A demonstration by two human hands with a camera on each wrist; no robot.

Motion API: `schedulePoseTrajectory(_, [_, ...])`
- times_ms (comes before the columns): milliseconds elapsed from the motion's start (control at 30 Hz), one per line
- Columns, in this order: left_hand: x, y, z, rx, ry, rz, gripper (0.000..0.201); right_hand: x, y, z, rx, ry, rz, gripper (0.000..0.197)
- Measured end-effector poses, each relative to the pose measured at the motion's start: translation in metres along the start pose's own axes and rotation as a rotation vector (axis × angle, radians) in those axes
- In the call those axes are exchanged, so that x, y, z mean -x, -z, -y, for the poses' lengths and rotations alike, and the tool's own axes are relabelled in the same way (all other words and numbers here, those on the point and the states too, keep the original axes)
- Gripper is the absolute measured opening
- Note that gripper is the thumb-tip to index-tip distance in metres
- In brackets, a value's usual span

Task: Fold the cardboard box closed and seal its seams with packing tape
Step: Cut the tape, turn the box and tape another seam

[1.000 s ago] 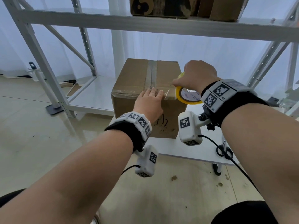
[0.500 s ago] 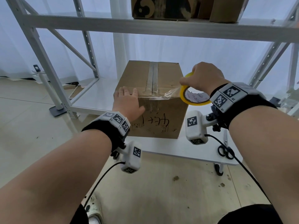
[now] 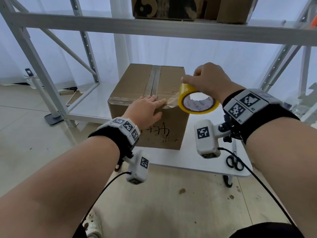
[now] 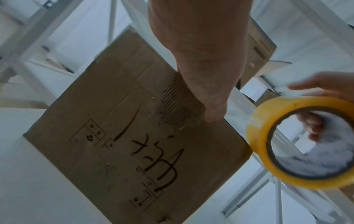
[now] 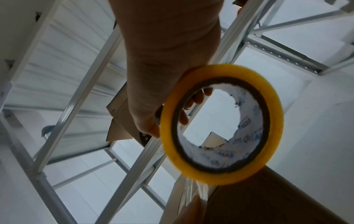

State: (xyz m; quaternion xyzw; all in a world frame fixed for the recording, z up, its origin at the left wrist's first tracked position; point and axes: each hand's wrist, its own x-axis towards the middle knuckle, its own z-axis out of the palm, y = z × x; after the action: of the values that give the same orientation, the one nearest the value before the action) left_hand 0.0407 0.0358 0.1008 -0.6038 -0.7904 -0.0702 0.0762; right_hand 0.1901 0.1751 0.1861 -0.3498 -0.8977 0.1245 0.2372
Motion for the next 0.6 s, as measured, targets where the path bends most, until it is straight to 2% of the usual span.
schedulePoseTrajectory(100, [0.002,0.000,0.009,-0.002,0.033,0.021,0.055,0.006,-0.005,-0.002,-0.158,0.002,-0.008,0.049])
schedulePoseTrajectory(233, [-0.002,-0.002,-0.004,0.037,0.050,0.015,0.060,0.008,-0.017,0.006,-0.239,-0.024,-0.024,0.050])
schedulePoseTrajectory(333, [-0.001,-0.006,-0.008,0.077,0.041,-0.009,0.062,0.002,-0.009,0.014,-0.128,-0.024,0.003,0.054])
schedulePoseTrajectory(467, [0.000,-0.006,-0.008,0.091,0.051,-0.004,0.062,-0.003,-0.005,0.013,-0.092,-0.075,-0.003,0.043])
schedulePoseTrajectory(600, [0.000,-0.006,-0.010,0.124,0.066,-0.006,0.062,-0.001,-0.013,0.022,-0.019,-0.048,-0.048,0.049])
